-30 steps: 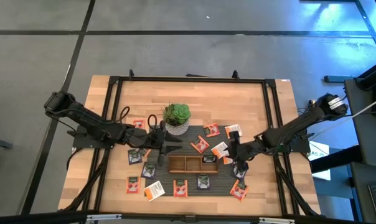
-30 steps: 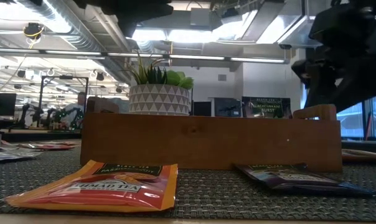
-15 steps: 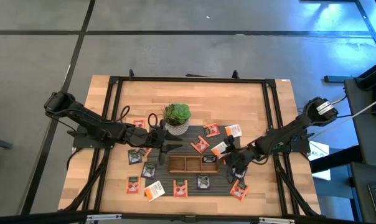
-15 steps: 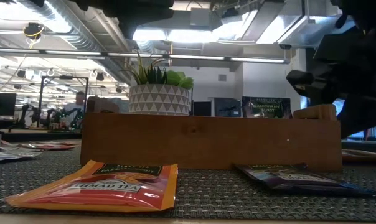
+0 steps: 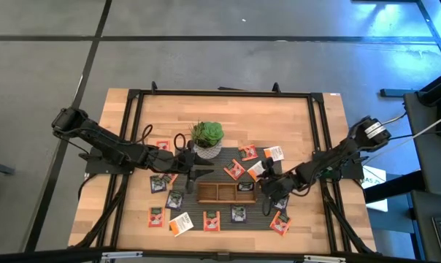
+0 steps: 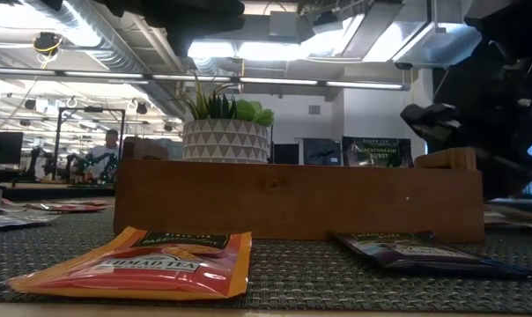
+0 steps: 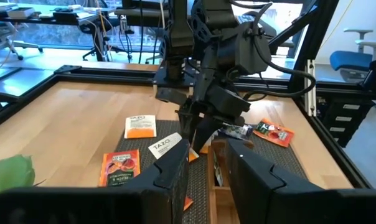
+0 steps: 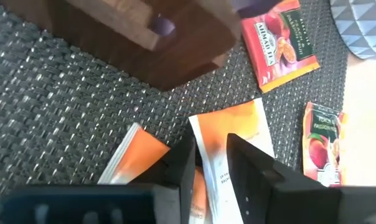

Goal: Pick & Place Tea
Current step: Put the white tea bag into the middle of the wooden organizer

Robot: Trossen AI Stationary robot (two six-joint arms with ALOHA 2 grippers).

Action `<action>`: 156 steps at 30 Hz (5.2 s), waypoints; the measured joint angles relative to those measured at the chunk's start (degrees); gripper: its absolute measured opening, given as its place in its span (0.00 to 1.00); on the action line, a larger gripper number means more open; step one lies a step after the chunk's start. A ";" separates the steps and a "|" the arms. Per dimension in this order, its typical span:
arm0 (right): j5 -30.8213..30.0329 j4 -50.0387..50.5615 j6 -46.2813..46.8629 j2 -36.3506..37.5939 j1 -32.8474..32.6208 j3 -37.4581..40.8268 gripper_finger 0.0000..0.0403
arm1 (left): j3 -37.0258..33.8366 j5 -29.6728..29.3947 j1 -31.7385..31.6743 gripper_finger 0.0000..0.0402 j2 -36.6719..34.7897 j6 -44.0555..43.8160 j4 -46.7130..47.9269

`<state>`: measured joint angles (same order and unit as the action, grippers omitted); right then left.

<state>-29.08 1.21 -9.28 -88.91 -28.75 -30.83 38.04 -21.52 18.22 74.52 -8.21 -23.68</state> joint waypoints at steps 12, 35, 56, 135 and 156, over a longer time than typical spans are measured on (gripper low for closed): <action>-1.95 0.09 2.33 -1.62 0.00 -0.09 0.03 | 0.00 -0.06 0.00 0.24 0.00 0.00 0.35; -20.91 29.17 6.16 -0.94 -5.91 -15.94 0.00 | 0.00 7.55 -7.45 0.24 2.49 -37.11 -2.15; -27.80 -4.84 -50.03 -0.89 -12.86 -27.58 0.00 | 0.00 21.59 -9.81 0.24 9.01 -62.02 -15.65; -1.15 15.09 -3.76 13.45 -2.40 -27.50 0.43 | 0.02 16.44 -4.40 0.01 9.01 -6.58 -21.11; -0.16 2.67 8.29 8.10 6.88 -27.52 0.43 | 0.04 -6.49 3.96 0.01 8.98 14.99 -18.34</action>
<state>-29.24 3.88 -0.99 -80.80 -21.88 -58.35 38.09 -28.01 22.17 83.50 6.79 -42.02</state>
